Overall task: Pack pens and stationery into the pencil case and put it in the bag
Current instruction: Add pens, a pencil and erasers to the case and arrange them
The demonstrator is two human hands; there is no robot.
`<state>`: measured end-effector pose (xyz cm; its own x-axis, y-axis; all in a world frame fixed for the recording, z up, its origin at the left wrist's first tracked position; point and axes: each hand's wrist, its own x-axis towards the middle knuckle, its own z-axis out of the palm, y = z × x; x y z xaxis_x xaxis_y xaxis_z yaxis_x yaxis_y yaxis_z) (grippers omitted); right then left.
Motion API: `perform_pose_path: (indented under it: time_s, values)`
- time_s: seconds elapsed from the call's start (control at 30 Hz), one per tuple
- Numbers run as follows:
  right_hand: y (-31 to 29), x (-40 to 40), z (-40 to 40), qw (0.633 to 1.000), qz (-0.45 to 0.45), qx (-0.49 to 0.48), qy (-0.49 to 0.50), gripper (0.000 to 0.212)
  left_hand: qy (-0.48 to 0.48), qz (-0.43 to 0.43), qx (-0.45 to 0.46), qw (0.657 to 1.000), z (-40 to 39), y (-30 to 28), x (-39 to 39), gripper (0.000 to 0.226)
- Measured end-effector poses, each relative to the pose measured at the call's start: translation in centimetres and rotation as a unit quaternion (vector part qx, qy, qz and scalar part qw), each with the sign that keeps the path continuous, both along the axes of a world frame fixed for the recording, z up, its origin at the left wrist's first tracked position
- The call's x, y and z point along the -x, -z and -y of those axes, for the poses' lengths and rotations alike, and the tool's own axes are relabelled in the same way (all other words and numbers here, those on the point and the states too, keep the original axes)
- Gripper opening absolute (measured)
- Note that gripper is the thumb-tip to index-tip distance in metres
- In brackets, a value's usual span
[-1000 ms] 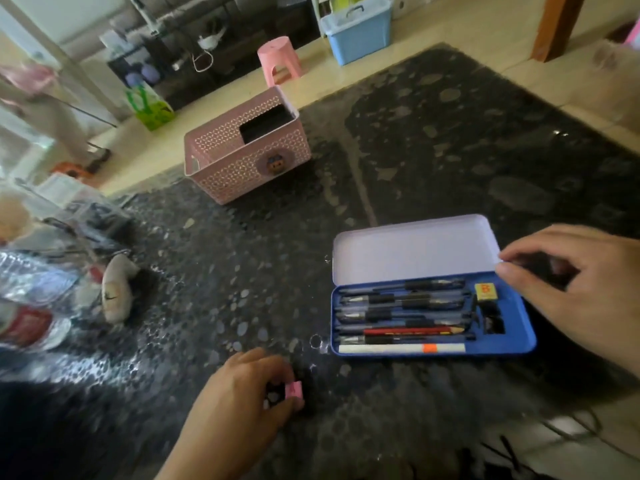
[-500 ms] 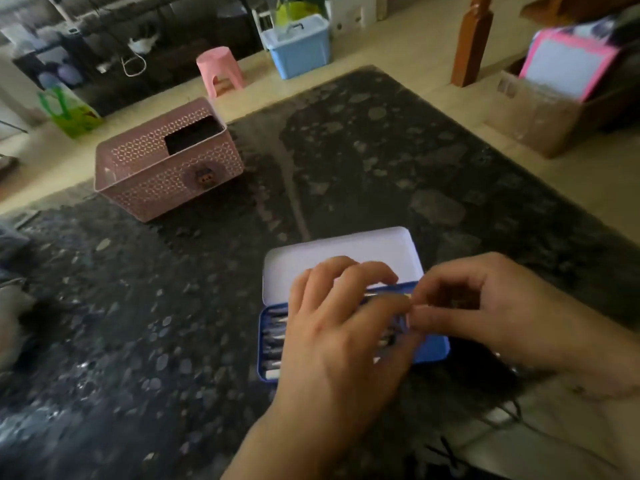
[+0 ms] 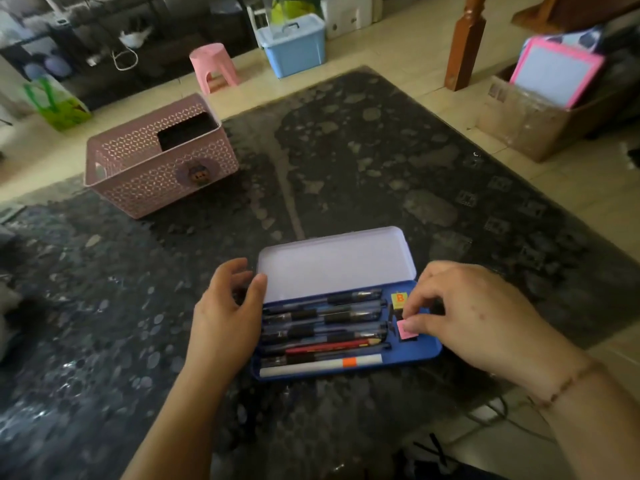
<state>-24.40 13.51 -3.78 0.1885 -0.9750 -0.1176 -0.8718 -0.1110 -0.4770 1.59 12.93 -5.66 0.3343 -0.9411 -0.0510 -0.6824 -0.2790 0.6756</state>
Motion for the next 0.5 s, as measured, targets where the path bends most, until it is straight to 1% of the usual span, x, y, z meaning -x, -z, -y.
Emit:
perform_pose_path:
  time_s: [0.1, 0.17, 0.2, 0.23, 0.27, 0.33, 0.37, 0.43, 0.5]
  values:
    - [0.0, -0.3, -0.2, 1.000, -0.023, -0.002, 0.009, 0.014, 0.018, 0.004, -0.004, 1.000, -0.1, 0.3, 0.7, 0.042]
    - [0.0, -0.3, -0.2, 0.999, -0.026, -0.014, 0.018, 0.017, 0.011, -0.022, 0.005, 1.000, -0.1, 0.3, 1.0, 0.040]
    - [0.0, -0.1, -0.1, 0.999, -0.010, -0.016, 0.029, 0.017, -0.002, -0.044, 0.008, 0.999, -0.1, 0.3, 1.1, 0.039]
    - [0.1, 0.1, 0.0, 0.999, 0.020, -0.009, 0.049, 0.017, -0.023, -0.080, 0.009, 0.997, -0.1, 0.3, 1.2, 0.037]
    - [0.1, 0.3, 0.2, 0.995, 0.057, 0.009, 0.076, 0.015, -0.053, -0.135, 0.009, 0.989, 0.0, 0.2, 1.1, 0.036]
    - [0.2, 0.8, 0.6, 0.980, 0.132, 0.051, 0.137, 0.014, -0.113, -0.260, 0.014, 0.959, 0.1, -0.1, 1.0, 0.030]
    - [0.2, 0.8, 0.7, 0.970, 0.169, 0.058, 0.167, 0.017, -0.137, -0.306, 0.017, 0.942, 0.2, -0.4, 0.9, 0.028]
    - [0.2, 1.0, 0.8, 0.950, 0.232, 0.041, 0.205, 0.023, -0.162, -0.365, 0.023, 0.917, 0.1, -1.2, 0.6, 0.029]
    - [0.1, 1.1, 0.8, 0.937, 0.268, 0.010, 0.224, 0.028, -0.152, -0.388, 0.022, 0.909, -0.4, -2.0, 0.0, 0.034]
